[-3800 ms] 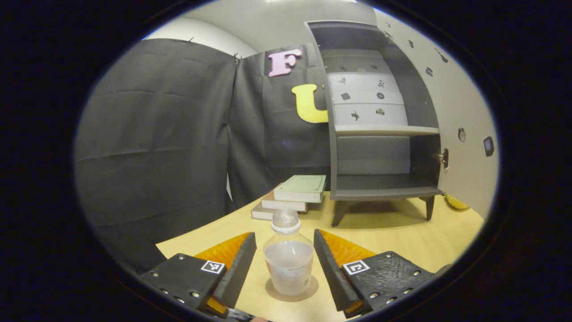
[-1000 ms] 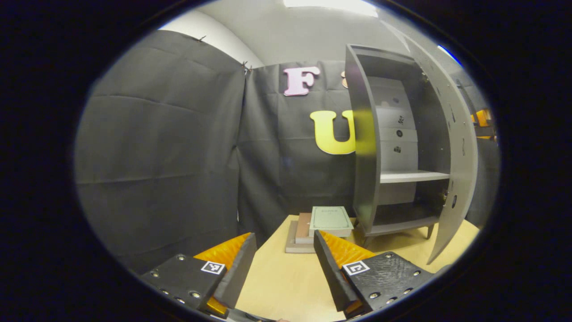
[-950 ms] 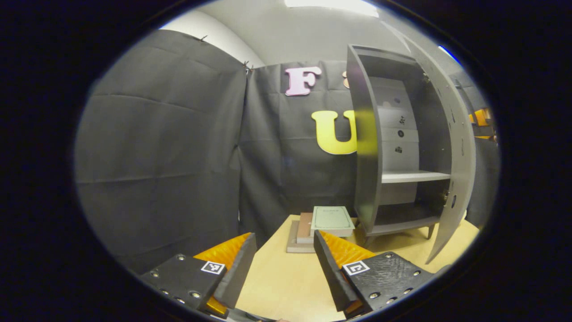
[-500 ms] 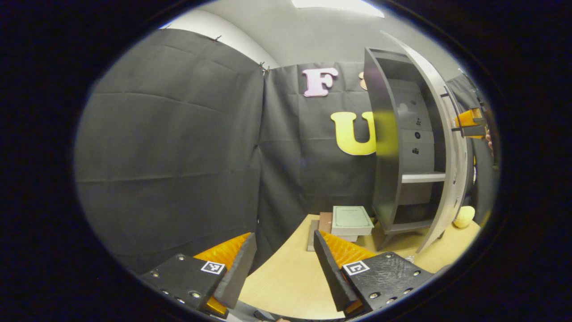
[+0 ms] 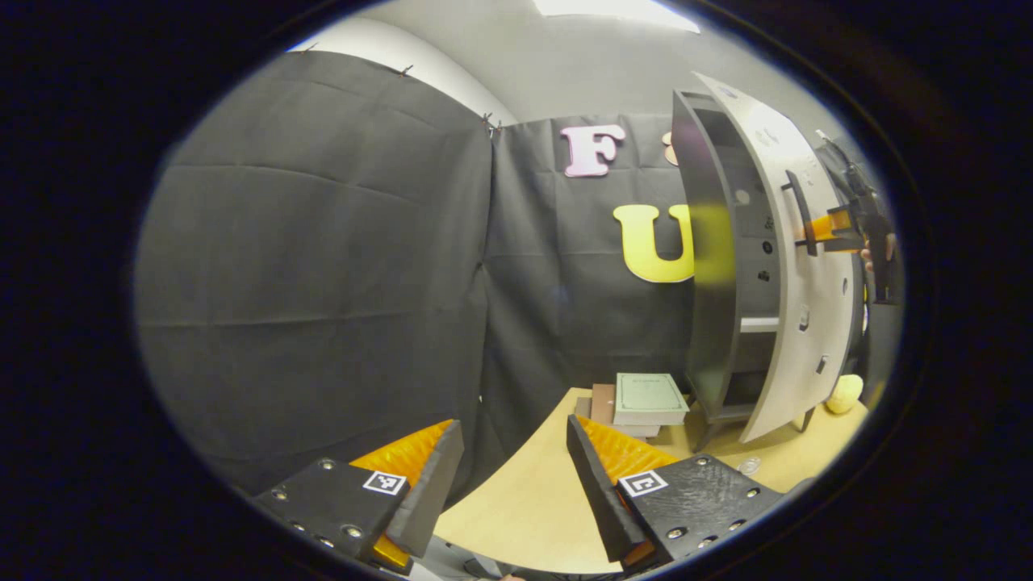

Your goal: Open the cabinet door with the right hand, grasp the bottle in the cabinet with the left hand and place it on the coaster, then close the cabinet door with the right hand.

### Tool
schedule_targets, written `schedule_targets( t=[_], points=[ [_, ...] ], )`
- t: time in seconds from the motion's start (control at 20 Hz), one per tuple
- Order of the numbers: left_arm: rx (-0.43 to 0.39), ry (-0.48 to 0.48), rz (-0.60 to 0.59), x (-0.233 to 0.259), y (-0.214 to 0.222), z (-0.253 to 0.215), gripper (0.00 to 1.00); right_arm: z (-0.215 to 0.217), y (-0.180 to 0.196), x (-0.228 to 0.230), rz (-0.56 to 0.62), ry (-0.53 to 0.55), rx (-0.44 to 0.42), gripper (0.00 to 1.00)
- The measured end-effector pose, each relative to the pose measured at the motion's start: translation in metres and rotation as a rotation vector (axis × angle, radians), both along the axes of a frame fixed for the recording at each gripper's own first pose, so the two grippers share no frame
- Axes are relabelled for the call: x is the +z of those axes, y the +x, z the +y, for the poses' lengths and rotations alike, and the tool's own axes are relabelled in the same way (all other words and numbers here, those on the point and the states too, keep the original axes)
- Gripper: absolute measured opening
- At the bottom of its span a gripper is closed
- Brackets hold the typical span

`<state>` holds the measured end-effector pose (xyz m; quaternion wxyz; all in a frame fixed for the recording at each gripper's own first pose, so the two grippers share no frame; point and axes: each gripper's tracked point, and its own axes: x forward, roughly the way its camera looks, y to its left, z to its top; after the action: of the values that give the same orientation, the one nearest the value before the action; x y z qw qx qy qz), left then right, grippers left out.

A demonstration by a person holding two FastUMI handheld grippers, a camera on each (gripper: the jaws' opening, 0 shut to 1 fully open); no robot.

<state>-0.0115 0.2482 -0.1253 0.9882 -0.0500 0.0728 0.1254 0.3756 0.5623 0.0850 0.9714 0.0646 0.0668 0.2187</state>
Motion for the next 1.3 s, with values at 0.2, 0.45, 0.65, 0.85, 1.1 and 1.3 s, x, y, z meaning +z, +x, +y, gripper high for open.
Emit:
schedule_targets(
  t=[0.2, 0.45, 0.65, 0.85, 1.1, 1.3],
  points=[
    [0.0, -0.002, -0.001, -0.001, -0.005, 0.004, 0.77, 0.003, -0.001, -0.004, -0.036, -0.089, -0.059, 0.94],
    [0.01, 0.013, -0.004, 0.001, -0.008, 0.023, 0.77, 0.006, -0.001, -0.008, -0.073, -0.187, -0.128, 0.95],
    [0.004, 0.011, -0.008, 0.006, -0.006, 0.032, 0.77, 0.006, -0.004, -0.006, -0.057, -0.161, -0.149, 0.94],
    [0.004, 0.023, -0.02, 0.022, 0.001, 0.025, 0.77, -0.01, -0.012, 0.007, -0.066, -0.114, -0.149, 0.97],
    [-0.057, 0.02, -0.065, 0.061, 0.019, -0.026, 0.77, -0.056, -0.055, 0.022, -0.093, -0.122, -0.132, 0.98],
    [-0.125, 0.045, -0.106, 0.095, 0.032, -0.088, 0.77, -0.109, -0.092, 0.028, -0.111, -0.119, -0.14, 0.98]
  ],
)
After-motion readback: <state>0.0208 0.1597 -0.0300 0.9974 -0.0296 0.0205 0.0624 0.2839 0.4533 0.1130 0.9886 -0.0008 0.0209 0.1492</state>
